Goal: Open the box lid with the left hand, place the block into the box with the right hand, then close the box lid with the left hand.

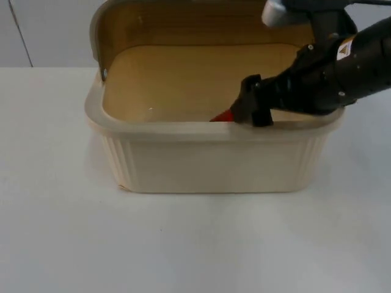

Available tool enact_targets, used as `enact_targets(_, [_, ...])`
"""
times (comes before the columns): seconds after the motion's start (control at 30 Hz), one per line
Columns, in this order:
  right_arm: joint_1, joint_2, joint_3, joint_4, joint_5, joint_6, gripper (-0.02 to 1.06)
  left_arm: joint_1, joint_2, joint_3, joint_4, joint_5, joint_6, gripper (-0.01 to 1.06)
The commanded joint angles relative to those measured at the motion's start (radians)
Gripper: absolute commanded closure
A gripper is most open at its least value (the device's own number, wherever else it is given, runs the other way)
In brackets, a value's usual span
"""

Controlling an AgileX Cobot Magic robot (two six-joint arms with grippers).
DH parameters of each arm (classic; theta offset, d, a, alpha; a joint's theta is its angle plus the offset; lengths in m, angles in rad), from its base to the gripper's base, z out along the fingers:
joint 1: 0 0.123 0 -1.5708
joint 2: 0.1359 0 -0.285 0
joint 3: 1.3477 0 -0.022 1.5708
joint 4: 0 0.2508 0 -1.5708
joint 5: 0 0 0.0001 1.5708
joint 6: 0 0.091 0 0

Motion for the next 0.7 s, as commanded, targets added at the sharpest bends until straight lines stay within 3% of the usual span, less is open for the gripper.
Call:
enact_targets(0.0, [-0.003, -0.081, 0.005, -0.008, 0.082, -0.005, 0.0, -0.003, -0.002, 0.003, -0.004, -0.007, 0.001, 0.0])
enact_targets(0.23, [-0.003, -0.235, 0.005, -0.008, 0.267, -0.005, 0.0, -0.003, -0.003, 0.003, -0.006, -0.007, 0.001, 0.0])
enact_targets(0.37, [-0.003, -0.359, -0.033, -0.033, 0.452, -0.005, 0.0, -0.003, -0.003, 0.003, -0.008, -0.017, 0.001, 0.0])
enact_targets(0.53, [-0.003, -0.424, -0.13, -0.076, 0.552, -0.005, 0.0, -0.003, -0.003, 0.003, -0.008, -0.019, 0.001, 0.0])
enact_targets(0.67, [-0.003, -0.445, -0.211, -0.095, 0.554, -0.005, 0.0, -0.003, -0.003, 0.003, -0.008, -0.021, 0.001, 0.0])
